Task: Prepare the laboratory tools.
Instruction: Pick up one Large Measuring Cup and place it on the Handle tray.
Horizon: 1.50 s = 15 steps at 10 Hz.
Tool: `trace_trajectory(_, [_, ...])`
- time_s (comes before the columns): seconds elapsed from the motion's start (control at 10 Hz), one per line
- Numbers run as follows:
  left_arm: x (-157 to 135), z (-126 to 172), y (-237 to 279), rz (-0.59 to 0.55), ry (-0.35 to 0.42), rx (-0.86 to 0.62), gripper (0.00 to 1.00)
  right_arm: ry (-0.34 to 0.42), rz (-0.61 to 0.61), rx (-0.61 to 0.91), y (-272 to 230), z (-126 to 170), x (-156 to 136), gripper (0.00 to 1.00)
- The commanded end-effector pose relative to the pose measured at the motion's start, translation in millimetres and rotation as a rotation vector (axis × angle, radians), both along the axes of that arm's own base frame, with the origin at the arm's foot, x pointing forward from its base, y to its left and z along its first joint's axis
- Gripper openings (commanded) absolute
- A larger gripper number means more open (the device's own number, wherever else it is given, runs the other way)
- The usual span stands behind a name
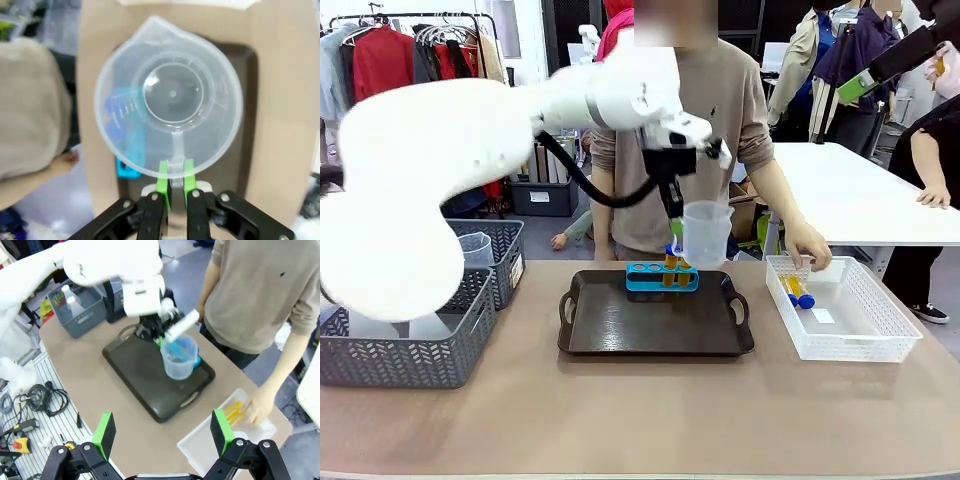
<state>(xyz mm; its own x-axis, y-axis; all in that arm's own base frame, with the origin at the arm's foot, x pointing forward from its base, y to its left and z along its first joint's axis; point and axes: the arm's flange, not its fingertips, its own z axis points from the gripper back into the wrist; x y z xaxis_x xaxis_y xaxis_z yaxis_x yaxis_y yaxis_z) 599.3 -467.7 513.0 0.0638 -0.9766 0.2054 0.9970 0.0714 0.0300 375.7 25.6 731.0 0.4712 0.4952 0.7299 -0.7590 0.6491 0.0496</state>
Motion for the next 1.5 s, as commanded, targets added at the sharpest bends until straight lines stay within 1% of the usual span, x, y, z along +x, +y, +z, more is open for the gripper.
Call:
trace_trajectory(0.0, [-7,-18,-2,-0.029,0.033,-0.010,0.00,-0.001,0.007,0.001,0,1,-1,1.00])
trace_trajectory(0.1, [-11,-31,-4,-0.020,0.039,-0.019,0.00,-0.001,0.007,0.001,0,1,-1,1.00])
trace_trajectory(0.3, [-19,-68,-7,-0.035,0.079,-0.038,0.00,-0.001,0.007,0.001,0,1,-1,1.00])
trace_trajectory(0.5, [-29,-82,3,-0.037,0.091,-0.005,0.00,-0.001,0.007,0.001,0,1,-1,1.00])
trace_trajectory(0.7, [-34,-100,2,-0.042,0.093,0.031,0.00,-0.001,0.007,0.001,0,1,-1,1.00])
trace_trajectory(1.1, [-47,-115,16,-0.033,0.098,0.056,0.00,-0.001,0.007,0.001,0,1,-1,1.00])
trace_trajectory(1.2, [-48,-114,18,-0.023,0.096,0.054,0.16,-0.001,0.007,0.001,0,1,-1,1.00])
trace_trajectory(1.4, [-47,-113,22,-0.018,0.087,0.063,0.54,-0.001,0.007,0.001,0,1,-1,1.00])
